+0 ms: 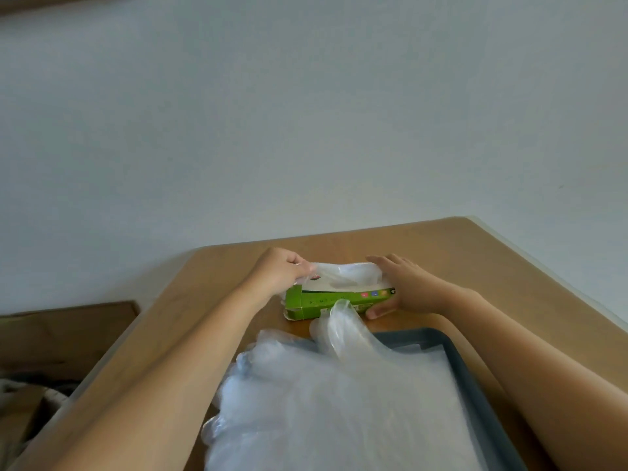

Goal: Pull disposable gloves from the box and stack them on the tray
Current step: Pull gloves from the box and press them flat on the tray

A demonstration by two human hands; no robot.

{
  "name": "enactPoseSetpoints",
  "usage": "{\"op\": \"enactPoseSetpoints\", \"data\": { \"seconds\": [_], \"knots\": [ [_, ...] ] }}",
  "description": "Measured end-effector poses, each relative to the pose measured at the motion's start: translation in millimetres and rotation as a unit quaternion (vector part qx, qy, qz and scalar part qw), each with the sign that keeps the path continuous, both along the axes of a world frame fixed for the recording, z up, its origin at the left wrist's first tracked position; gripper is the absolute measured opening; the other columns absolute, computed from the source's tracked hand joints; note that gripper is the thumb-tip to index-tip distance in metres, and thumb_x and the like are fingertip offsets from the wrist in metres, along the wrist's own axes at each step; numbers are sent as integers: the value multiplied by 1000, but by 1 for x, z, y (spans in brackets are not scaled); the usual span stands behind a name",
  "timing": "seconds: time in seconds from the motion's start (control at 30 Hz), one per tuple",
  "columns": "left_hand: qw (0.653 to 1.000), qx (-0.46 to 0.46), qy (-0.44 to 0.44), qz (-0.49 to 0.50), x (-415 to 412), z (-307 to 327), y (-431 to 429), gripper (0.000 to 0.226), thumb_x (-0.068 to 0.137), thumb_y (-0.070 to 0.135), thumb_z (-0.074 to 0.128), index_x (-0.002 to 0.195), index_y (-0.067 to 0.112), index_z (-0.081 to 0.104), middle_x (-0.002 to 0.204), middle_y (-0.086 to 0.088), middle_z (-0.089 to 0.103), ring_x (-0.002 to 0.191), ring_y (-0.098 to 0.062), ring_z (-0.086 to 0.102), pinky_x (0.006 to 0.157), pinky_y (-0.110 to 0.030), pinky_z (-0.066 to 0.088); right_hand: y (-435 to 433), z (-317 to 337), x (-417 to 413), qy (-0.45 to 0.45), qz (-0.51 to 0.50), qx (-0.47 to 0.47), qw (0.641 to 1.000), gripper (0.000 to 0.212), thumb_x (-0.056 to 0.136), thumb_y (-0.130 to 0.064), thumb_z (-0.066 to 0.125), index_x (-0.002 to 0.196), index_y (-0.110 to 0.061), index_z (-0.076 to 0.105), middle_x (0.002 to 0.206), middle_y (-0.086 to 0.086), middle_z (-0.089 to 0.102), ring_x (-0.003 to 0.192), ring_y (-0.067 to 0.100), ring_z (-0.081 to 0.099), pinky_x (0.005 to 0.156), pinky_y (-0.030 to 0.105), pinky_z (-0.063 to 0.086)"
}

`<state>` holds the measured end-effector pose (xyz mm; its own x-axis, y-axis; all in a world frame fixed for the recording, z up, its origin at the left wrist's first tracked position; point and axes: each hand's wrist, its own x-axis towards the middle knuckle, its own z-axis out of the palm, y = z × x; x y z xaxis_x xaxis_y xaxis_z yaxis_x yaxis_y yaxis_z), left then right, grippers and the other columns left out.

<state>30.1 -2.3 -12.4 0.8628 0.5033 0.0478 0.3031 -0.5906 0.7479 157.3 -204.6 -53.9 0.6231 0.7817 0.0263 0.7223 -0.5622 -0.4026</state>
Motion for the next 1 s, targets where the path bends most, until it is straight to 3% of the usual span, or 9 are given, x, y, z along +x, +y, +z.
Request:
{"op": "enactPoseSetpoints", "data": {
  "seconds": [0.1, 0.27, 0.4, 0.5, 0.6, 0.7, 0.83, 0.9, 1.0],
  "knots": [
    [991, -109, -71, 25, -9, 20, 2, 21, 93, 16, 61, 75, 5, 62, 61, 1, 58, 60, -10, 52, 62, -22, 43, 1, -1, 1, 0, -1, 0, 1000, 114, 61, -63, 77, 151, -28, 15, 148, -2, 30, 138, 25, 26, 114, 45, 24],
    [906, -361, -220, 16, -38, 70, 5, 11, 96, 14, 54, 87, 11, 60, 75, 1, 67, 74, -12, 66, 60, -20, 50, -1, 2, -5, 4, -7, -5, 1000, 115, 63, -66, 73, 152, -29, 10, 153, 0, 25, 142, 25, 21, 117, 47, 19],
    [877, -420, -232, -24, -57, 88, -15, 9, 96, 13, 53, 89, 10, 59, 88, -6, 68, 81, -16, 68, 75, -27, 55, -1, 25, -33, 52, -2, 180, 982, 117, 61, -64, 73, 151, -35, 5, 157, -5, 16, 142, 17, 22, 112, 34, 26],
    [845, -476, -241, -43, -70, 95, -29, 11, 96, 14, 52, 88, 9, 58, 88, -9, 68, 83, -18, 67, 78, -31, 56, 4, 44, -67, -11, 25, 296, 955, 115, 64, -47, 82, 151, -36, 7, 154, -8, 20, 137, 9, 27, 105, 21, 27],
    [809, -534, -239, -68, -84, 102, -44, 18, 96, 15, 51, 81, 8, 57, 85, -12, 69, 78, -22, 71, 77, -33, 57, 9, 54, -95, -81, 52, 336, 937, 112, 66, -31, 86, 150, -35, 11, 152, -8, 22, 136, 7, 29, 106, 17, 28],
    [798, -550, -236, -78, -98, 107, -60, 24, 96, 13, 48, 74, 8, 54, 79, -14, 69, 75, -24, 73, 72, -32, 58, 4, 65, -117, -80, 49, 425, 900, 87, 76, -24, 80, 143, -39, 25, 141, -16, 38, 126, -5, 38, 99, 3, 29],
    [792, -561, -230, -75, -117, 108, -70, 26, 98, 12, 45, 73, 6, 51, 81, -19, 71, 73, -26, 73, 66, -31, 59, -18, 96, -143, -18, 26, 519, 854, 23, 90, -16, 65, 95, -38, 64, 98, -23, 68, 96, -8, 61, 84, 13, 44],
    [795, -561, -222, -64, -126, 104, -68, 25, 97, 10, 45, 74, 6, 51, 82, -18, 72, 72, -24, 73, 61, -29, 58, -32, 112, -153, 27, 30, 498, 866, 17, 91, -15, 63, 86, -31, 68, 87, -21, 72, 88, -4, 65, 80, 11, 47],
    [813, -540, -215, -20, -134, 94, -60, 14, 96, 8, 47, 85, 3, 53, 83, -16, 71, 66, -23, 72, 53, -27, 58, -49, 133, -161, 7, 32, 455, 890, 18, 91, -5, 60, 84, -21, 68, 74, -9, 72, 76, 5, 68, 73, 9, 47]
  ]
}}
